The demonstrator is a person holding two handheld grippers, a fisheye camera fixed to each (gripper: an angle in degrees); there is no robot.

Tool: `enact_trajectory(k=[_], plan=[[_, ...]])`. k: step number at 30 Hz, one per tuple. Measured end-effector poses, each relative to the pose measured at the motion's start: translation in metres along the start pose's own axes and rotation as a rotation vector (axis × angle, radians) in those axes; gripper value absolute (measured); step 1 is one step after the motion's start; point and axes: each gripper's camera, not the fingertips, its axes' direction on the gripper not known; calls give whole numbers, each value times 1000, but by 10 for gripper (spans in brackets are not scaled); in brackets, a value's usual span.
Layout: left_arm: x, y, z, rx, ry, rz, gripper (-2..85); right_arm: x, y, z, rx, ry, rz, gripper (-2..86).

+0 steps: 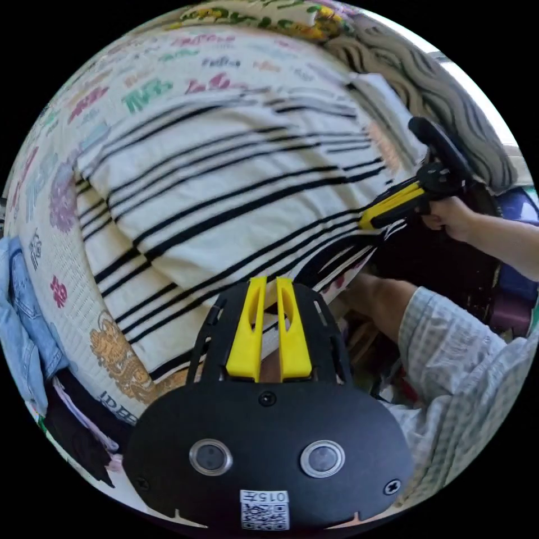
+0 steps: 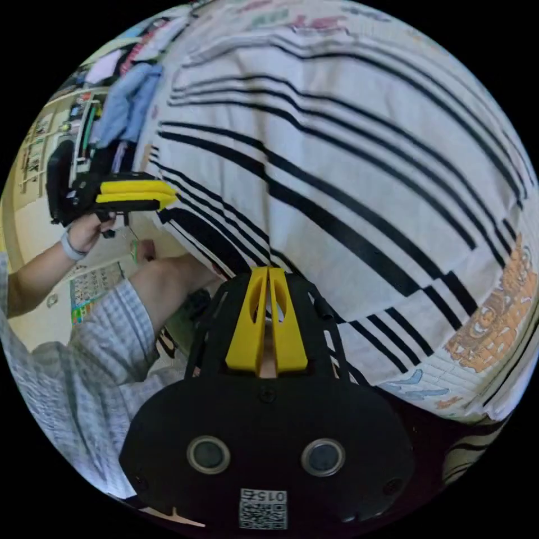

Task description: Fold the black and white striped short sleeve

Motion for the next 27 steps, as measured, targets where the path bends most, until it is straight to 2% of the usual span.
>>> enact_trajectory(k=[3,6,8,11,14,17,20,21,24,27], plan=[[-22,8,-32,108,101,-73,47,18,2,-12,83,-104,86,-7],[-66,8,-83,301,120,-231,66,52,16,-55,306,-122,200,0],[-102,4,-109,421,160,-355,80,98,25,-87,456,-115,395,36],[-158,-11,-130,527,208,-505,98,146,27,-108,570,-218,550,83],[-190,-28,-132,508,159,-602,103,168,12,-105,518,-191,625,84],[-201,-38,-126,459,213,-611,97,173,-8,-90,437,-212,616,72],[-204,-43,-120,413,245,-587,49,169,-17,-81,417,-190,614,36],[-205,-40,-123,414,198,-598,12,167,-18,-81,412,-167,614,27],[-211,-23,-140,476,108,-642,-3,165,-15,-84,423,-142,629,-1],[-220,-8,-145,501,133,-638,-7,164,-11,-83,439,-161,636,-5]])
